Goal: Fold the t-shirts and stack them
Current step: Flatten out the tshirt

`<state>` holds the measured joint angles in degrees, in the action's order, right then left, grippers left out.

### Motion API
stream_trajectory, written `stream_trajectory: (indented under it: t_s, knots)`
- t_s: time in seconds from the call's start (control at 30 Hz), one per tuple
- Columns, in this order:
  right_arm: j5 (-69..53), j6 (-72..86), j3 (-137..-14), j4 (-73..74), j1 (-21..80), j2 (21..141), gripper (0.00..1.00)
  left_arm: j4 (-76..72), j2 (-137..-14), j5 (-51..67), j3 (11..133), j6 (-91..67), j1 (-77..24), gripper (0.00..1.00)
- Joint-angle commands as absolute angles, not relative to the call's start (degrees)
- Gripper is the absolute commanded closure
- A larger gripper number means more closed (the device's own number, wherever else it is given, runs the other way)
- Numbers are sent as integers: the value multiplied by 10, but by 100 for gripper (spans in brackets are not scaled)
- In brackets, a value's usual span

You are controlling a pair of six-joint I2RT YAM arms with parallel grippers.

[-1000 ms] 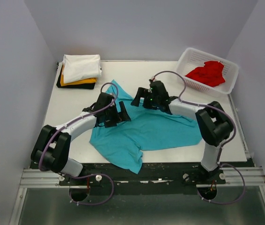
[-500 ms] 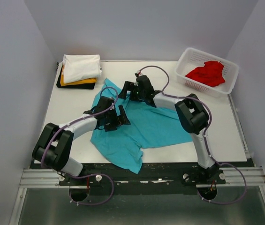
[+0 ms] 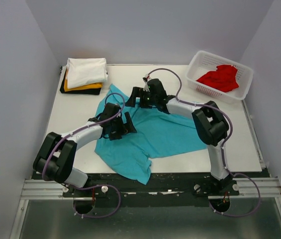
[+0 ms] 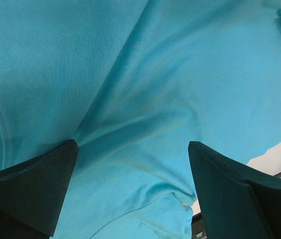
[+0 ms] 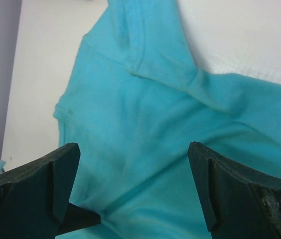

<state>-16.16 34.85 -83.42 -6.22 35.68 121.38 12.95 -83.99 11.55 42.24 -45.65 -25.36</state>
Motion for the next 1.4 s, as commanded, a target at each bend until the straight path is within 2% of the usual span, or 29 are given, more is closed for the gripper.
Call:
stream_trajectory:
  t_s: [0.0,0.23,0.53,0.73,1.0,1.1,1.17,1.37]
  knots:
    - [-224,345,-894,-49,369,1276,0,171,-849,92,412,-450,-254,2]
    - [-179,334,-1016,-55,373,1380,0,162,-857,97,413,-454,-254,1]
    - [15,324,-1195,-29,365,1503,0,177,-843,88,398,-453,-254,1]
    - [-30,361,-1259,-74,321,1530,0,198,-825,65,383,-452,-254,1]
    - [-16,237,-1314,-53,300,1531,0,209,-811,56,386,-447,-254,1]
    - [-44,206,-1298,-8,295,1494,0,209,-807,56,396,-445,-254,2]
    - [-71,185,-1245,20,295,1438,0,208,-802,55,405,-442,-254,1]
    - [-26,197,-931,6,295,1219,0,200,-775,57,468,-430,-265,1]
